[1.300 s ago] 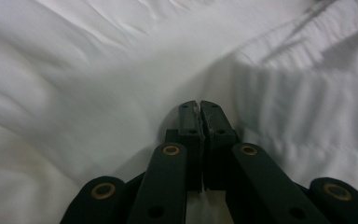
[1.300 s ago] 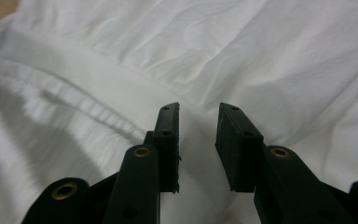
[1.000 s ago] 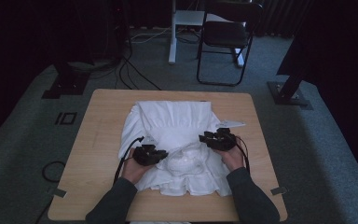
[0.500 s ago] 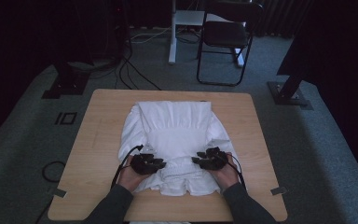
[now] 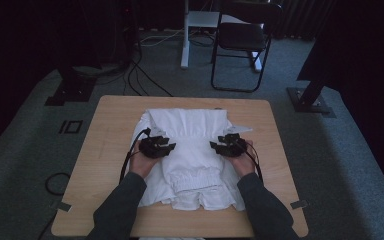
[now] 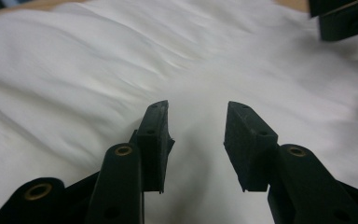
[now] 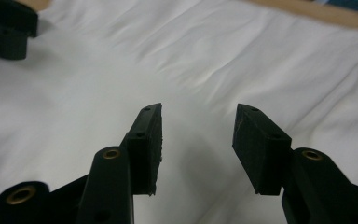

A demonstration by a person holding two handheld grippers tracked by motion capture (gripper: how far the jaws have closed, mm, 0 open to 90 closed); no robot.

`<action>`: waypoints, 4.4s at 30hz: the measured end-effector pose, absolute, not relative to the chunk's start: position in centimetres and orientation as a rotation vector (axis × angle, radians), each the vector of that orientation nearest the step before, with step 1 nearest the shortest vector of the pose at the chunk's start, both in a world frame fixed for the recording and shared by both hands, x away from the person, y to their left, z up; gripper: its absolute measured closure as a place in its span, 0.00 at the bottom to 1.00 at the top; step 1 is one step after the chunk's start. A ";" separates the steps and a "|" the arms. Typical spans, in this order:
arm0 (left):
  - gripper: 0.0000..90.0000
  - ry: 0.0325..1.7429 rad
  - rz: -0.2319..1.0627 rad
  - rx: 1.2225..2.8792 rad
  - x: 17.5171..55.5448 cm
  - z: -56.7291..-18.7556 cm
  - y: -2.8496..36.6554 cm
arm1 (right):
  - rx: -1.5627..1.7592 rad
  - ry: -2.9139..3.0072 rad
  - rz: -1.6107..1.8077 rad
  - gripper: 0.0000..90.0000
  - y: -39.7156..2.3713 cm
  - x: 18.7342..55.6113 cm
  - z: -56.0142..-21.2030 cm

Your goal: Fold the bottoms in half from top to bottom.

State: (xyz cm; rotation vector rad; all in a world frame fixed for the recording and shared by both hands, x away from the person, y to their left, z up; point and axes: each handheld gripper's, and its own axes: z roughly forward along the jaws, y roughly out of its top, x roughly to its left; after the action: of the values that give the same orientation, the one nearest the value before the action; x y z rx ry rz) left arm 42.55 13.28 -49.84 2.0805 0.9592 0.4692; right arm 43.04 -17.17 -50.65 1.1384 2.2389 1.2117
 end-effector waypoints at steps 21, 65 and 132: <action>0.63 1.077 0.376 2.064 42.8 -55.0 14.7 | 1.285 2.250 1.093 0.55 -16.9 45.2 -55.7; 0.22 1.390 0.435 1.952 47.7 -54.8 19.8 | 1.248 2.308 1.186 0.55 -18.6 34.9 -56.3; 0.84 1.105 0.308 1.676 45.3 -42.7 21.1 | 1.205 1.964 1.304 0.94 -22.7 45.7 -43.4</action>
State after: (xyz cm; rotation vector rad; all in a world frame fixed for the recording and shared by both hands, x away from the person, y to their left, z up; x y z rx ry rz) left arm 45.27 21.11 -42.72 1.6759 1.1055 0.3084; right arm 45.69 -22.74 -43.38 1.2050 1.9643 1.3045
